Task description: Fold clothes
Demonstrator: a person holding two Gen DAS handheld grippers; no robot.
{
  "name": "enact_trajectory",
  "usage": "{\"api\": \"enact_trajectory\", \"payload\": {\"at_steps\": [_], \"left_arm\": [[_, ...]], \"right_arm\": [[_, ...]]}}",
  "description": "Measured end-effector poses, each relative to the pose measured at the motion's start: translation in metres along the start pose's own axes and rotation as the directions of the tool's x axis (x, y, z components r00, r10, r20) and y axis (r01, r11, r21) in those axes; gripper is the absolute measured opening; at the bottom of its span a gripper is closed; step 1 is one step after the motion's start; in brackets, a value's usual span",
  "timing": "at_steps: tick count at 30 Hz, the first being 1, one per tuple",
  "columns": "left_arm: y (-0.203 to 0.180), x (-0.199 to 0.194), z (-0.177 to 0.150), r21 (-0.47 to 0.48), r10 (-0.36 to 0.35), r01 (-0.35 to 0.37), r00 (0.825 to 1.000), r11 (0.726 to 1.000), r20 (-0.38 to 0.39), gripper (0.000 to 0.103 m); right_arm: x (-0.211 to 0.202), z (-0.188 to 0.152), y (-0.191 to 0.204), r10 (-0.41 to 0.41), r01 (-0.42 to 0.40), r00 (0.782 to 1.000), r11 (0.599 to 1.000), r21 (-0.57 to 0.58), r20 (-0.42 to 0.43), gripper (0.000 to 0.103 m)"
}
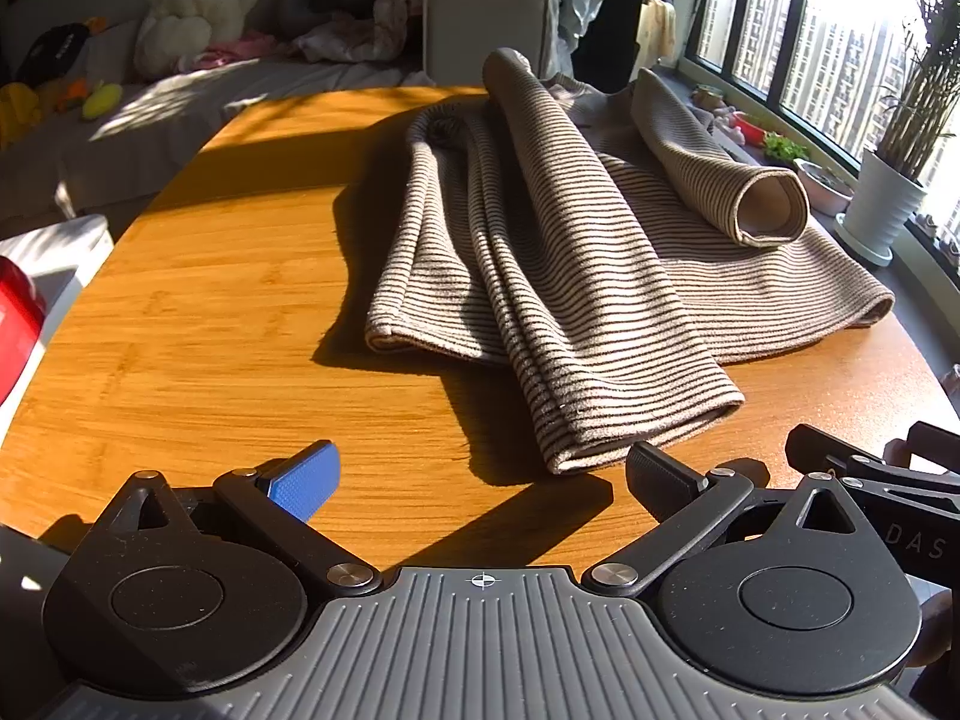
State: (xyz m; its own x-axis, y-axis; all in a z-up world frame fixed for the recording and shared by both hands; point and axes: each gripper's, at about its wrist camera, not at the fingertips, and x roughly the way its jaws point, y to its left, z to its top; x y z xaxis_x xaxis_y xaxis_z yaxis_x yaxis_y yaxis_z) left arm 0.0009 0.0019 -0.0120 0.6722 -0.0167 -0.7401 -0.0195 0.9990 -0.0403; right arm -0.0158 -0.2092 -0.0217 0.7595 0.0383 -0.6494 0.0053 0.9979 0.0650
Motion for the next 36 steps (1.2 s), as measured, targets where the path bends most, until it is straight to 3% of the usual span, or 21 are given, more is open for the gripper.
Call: {"api": "enact_trajectory", "payload": {"at_steps": [36], "left_arm": [[0.0011,0.0016,0.0024,-0.001,-0.006,0.006,1.000,1.000,-0.007,0.103]], "right_arm": [[0.0005,0.0018,0.0015,-0.014,0.014,1.000,1.000,-0.024,0.004,0.103]]}}
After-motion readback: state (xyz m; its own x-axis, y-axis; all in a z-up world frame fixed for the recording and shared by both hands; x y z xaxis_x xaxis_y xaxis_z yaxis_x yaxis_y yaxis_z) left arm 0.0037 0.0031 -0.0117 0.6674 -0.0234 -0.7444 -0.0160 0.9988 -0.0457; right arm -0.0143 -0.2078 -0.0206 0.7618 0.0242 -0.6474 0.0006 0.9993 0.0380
